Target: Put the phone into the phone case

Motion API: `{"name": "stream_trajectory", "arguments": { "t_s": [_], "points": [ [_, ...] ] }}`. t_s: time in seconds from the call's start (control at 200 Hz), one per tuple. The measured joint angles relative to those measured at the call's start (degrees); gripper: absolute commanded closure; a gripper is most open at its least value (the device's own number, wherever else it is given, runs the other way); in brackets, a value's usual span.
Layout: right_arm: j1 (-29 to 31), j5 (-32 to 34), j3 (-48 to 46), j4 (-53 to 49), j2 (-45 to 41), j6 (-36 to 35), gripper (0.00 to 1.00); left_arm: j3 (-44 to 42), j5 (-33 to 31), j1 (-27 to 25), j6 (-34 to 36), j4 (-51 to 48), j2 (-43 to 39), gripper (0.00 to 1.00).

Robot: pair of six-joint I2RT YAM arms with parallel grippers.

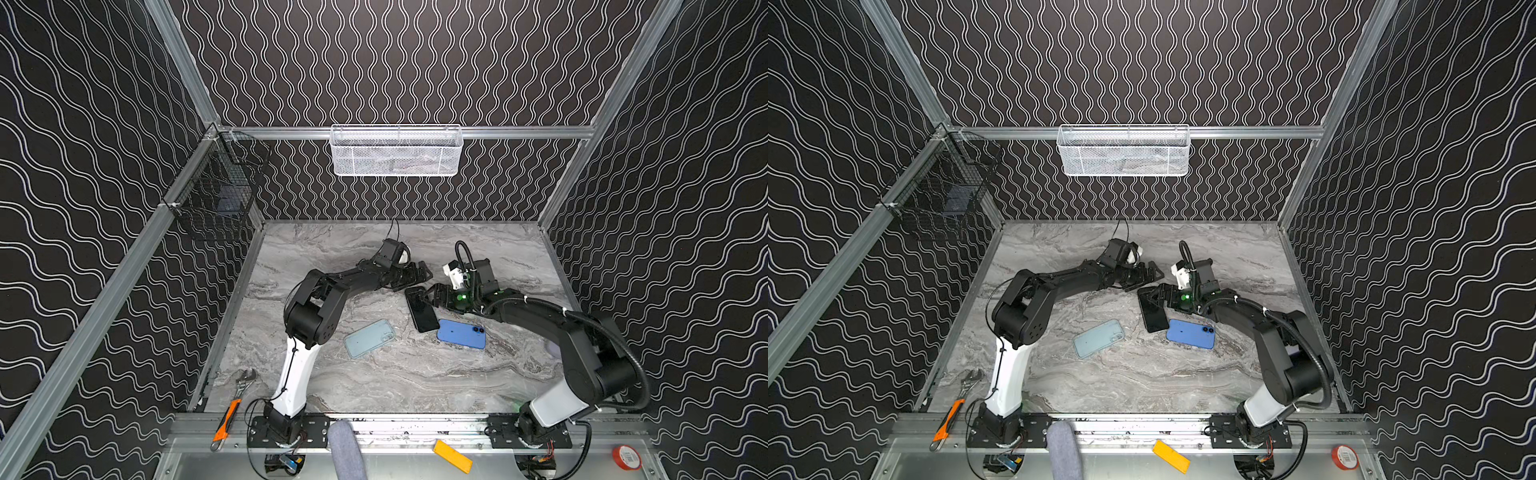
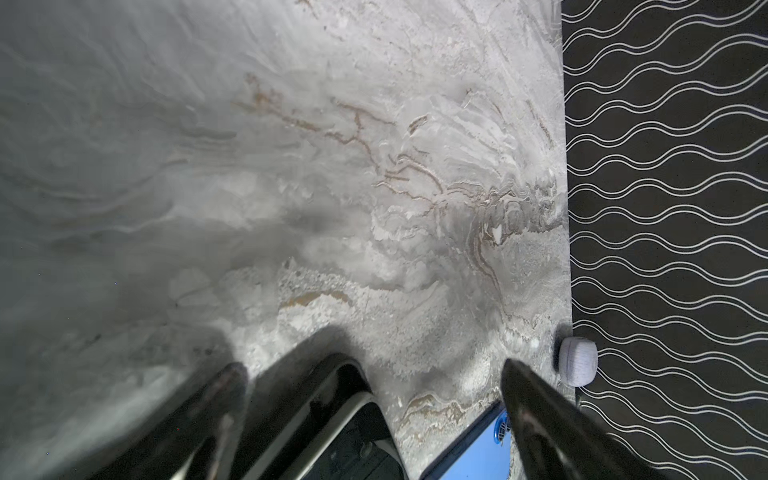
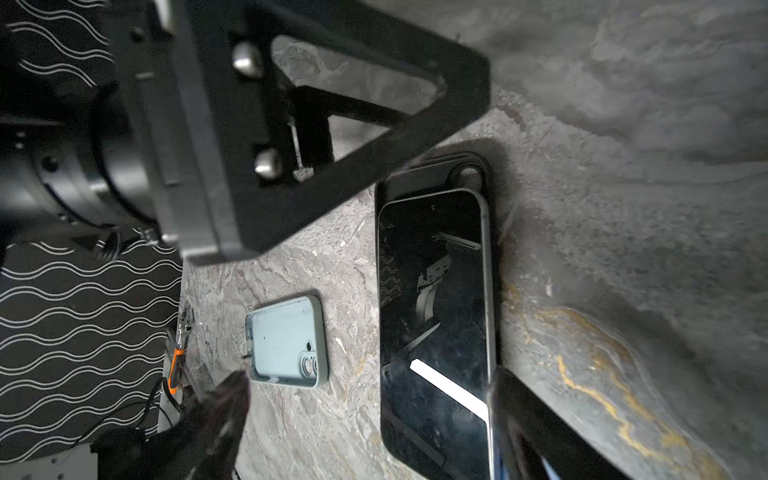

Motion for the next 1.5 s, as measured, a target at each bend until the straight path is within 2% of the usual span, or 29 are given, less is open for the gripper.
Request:
{"name": "stream_trajectory", "arguments": {
  "t_s": [0.305, 0.455, 0.711, 0.851, 0.926, 1.036, 1.251, 1.502],
  "points": [
    [-0.22, -0.39, 2.45, 1.97, 5.16, -0.09, 0.08, -0.37, 0.74, 0.11, -2.01, 2.34, 0.76, 0.02],
    [-0.22, 0.55, 2.62, 1.14, 3.93, -1.84, 0.08, 0.26, 0.59, 0.52, -2.12, 1.75, 0.28, 0.02],
    [0.92, 11.37, -0.7, -6.6, -9.2, -8.85, 0.09, 2.89, 0.57, 0.96, -1.92, 1.09, 0.42, 0.02],
    [3.8, 18.43, -2.95, -12.83, -13.97, -9.94, 0.07, 2.89, 0.57, 0.96, -1.92, 1.05, 0.42, 0.02],
    [5.68, 19.78, -3.72, -15.65, -15.15, -10.01, 0.04, 2.64, 0.48, 0.96, -1.9, 1.16, 0.42, 0.02],
    [6.14, 18.01, -4.24, -17.7, -15.61, -9.86, 0.01, 1.6, -0.04, 1.05, -1.9, 1.05, -0.02, 0.02],
    [3.63, 7.37, -4.09, -16.52, -13.35, -7.69, 0.02, -0.9, -0.07, 2.08, -1.9, 1.55, -3.19, 0.02],
    [-2.23, -2.71, -5.2, -9.33, -9.88, -3.28, 0.05, -7.93, -0.07, 4.61, -1.99, -2.21, -14.51, 0.02]
  ]
}}
